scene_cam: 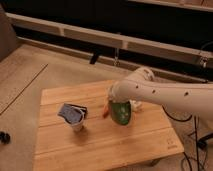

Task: Pick up the ceramic bowl

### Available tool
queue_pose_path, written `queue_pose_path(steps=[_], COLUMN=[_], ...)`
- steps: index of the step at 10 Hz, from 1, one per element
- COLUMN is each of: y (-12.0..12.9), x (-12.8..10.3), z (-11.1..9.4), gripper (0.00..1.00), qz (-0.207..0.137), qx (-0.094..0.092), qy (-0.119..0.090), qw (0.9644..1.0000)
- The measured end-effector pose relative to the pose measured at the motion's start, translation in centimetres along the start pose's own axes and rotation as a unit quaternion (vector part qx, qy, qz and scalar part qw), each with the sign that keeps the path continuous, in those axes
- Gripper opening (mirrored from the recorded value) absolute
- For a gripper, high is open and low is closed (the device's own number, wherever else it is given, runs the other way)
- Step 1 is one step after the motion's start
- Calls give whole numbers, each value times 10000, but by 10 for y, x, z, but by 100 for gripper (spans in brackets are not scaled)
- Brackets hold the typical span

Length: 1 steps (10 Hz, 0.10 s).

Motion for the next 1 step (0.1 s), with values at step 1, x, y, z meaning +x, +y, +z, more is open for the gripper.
queue_pose_path(steps=[1], y=[7], x=[-2], z=[-9], gripper=[0], qz=[-38], qx=[-42], qy=[-91], qw=[9999])
